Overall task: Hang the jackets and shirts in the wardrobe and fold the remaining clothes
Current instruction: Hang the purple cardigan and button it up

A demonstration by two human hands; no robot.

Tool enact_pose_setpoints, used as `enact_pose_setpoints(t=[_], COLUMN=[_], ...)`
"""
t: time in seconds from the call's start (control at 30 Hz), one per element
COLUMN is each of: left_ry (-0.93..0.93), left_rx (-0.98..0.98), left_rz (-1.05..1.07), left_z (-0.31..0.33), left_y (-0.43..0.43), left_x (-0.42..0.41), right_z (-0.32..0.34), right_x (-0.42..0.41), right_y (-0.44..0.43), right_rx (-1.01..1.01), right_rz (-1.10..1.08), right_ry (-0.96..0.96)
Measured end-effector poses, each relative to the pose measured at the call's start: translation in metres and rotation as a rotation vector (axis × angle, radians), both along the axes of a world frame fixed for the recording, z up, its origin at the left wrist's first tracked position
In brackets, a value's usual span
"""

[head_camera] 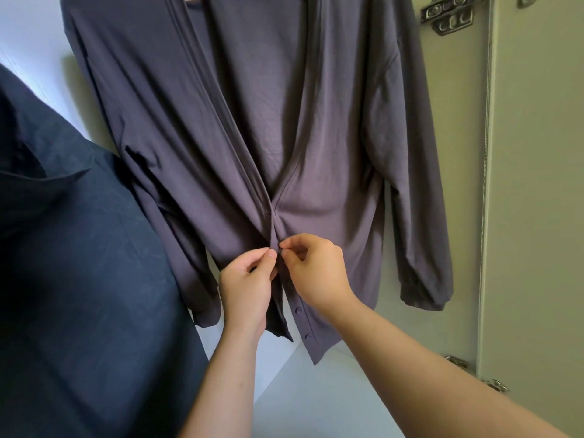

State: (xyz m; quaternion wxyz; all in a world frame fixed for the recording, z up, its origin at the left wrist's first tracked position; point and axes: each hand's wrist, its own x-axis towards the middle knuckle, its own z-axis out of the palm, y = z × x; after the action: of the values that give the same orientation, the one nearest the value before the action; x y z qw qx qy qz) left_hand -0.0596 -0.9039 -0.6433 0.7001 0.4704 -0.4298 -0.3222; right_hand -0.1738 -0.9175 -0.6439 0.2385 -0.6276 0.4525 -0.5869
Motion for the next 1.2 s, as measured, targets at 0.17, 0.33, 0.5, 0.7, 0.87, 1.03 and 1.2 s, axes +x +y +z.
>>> enact_pose_setpoints(t=[0.17,0.33,0.5,0.7,0.87,1.03,1.2], left_ry=[0.036,-0.094,-0.076,-0.152,-0.279,-0.358,-0.375], left_rx=[0.029,0.046,0.049,0.097,0.076,0.083,0.096], left_rz=[0.024,-0.042,-0.134,-0.086,-0.005,-0.014,-0.026], left_z=[0.002,0.000,-0.002,-0.004,-0.003,0.002,0.000], left_y=[-0.002,-0.007,-0.007,-0.005,0.000,0.004,0.000], left_x=[-0.003,0.002,0.005,0.004,0.002,0.003,0.009], right_z=[0.002,0.002,0.000,0.005,0.009,0.013,0.016], right_x=[0.002,0.001,0.001,0.004,0.005,0.004,0.005], right_y=[0.001,0.000,0.000,0.002,0.006,0.003,0.000], right_rx=[-0.061,-0.068,-0.003,0.183,0.122,0.144,0.200], right_rz=[-0.063,-0.060,0.015,0.061,-0.005,-0.065,-0.070], right_ry=[0.060,0.038,-0.052,-0.170,-0.056,-0.047,-0.096])
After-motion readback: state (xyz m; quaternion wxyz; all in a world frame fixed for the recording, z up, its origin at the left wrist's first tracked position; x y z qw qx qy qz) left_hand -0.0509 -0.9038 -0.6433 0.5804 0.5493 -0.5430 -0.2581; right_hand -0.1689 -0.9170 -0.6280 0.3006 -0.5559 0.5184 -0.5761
